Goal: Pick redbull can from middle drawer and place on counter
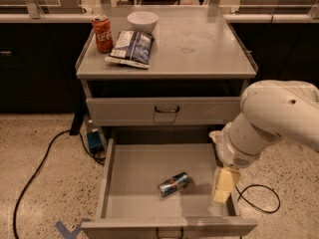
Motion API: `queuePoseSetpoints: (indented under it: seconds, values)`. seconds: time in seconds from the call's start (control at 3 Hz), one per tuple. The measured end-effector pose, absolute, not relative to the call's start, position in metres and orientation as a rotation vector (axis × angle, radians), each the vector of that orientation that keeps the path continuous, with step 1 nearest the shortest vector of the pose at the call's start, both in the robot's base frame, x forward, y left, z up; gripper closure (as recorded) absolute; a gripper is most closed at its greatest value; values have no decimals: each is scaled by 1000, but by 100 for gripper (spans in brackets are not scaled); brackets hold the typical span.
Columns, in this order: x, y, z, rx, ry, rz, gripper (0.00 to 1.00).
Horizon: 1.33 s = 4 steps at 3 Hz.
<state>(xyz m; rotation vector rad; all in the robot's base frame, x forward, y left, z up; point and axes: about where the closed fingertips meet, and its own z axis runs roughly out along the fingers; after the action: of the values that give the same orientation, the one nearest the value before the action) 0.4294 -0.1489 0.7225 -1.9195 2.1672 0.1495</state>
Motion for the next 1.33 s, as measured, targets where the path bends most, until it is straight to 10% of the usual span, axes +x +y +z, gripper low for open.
queuePoseSetpoints:
  seconds: [1.33]
  values:
    - [471,-95,633,-1900,1994,286,0]
